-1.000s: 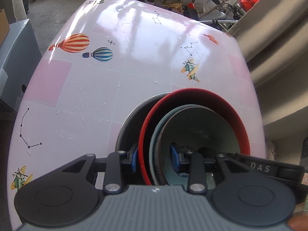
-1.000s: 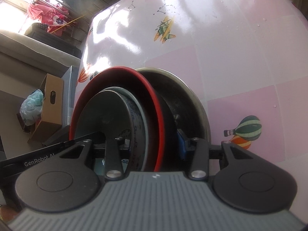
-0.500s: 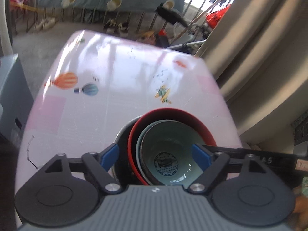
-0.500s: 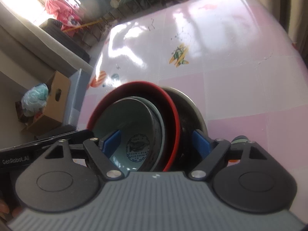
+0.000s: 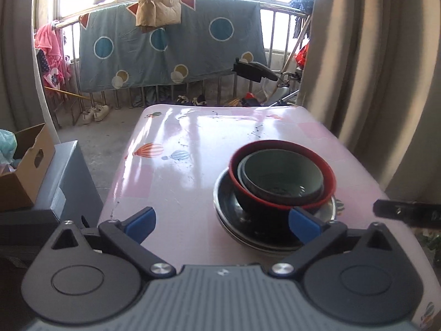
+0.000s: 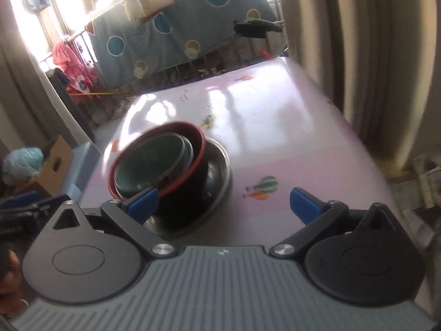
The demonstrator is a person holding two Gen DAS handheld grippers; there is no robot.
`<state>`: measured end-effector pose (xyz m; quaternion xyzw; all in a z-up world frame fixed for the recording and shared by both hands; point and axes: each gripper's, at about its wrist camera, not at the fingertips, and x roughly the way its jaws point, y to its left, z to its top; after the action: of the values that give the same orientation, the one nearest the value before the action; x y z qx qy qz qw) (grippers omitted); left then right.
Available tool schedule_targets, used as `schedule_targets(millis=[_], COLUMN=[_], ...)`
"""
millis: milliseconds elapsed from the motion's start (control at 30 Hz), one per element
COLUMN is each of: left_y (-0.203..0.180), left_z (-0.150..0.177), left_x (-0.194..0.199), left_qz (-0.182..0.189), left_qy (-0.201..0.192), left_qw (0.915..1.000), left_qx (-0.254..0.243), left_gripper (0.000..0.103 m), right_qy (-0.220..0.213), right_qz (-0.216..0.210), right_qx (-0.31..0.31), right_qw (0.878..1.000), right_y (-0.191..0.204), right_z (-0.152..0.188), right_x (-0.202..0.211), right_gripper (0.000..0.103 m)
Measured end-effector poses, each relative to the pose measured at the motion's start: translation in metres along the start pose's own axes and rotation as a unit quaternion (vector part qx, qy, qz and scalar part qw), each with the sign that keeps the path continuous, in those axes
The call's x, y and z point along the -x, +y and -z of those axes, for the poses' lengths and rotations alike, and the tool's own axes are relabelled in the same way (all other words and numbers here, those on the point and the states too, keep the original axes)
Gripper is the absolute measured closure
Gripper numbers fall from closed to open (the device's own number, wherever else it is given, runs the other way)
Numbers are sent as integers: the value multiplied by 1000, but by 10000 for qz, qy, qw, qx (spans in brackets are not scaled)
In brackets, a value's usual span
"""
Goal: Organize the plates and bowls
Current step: 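Open both tools to release the red bowl stack, then lift both tools back away from the stacked dishes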
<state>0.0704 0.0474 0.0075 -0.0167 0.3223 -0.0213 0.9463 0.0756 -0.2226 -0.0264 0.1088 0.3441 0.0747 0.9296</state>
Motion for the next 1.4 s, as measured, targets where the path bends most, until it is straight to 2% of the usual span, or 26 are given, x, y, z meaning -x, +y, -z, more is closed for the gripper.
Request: schedule_targets(millis=[133,333,433,533,733,967,1400], left_y=[-2,-4,-5,-2,2,1,-1], left_z=[17,32,33,32,27,19,16], left_x=[1,5,3,-4,-15,-18,-18], left_qz=[-69,-625,-781,-797,-936,-978,-941], left_qy=[88,162,303,551,795,881,978], left_qw=[9999,9978,9965,9952,9919,9906,9898], left_qx=[44,119,49,109,333,369,431], left_gripper=[0,0,0,0,0,0,0], right_qy=[-5,-57,-70,-130,-44,180,191], right_qz=[224,681,869,838,791,875,811], right_qx=[227,526,581,663,843,787,670], right_qw=[9995,9963,9945,9942,9933,9929,9943], right_y=[12,31,37,47,57,55,52], right_z=[26,44,45,45,44,42,37], right_x=[9,16,18,19,14,-4,-7], right_gripper=[1,1,1,1,1,1,1])
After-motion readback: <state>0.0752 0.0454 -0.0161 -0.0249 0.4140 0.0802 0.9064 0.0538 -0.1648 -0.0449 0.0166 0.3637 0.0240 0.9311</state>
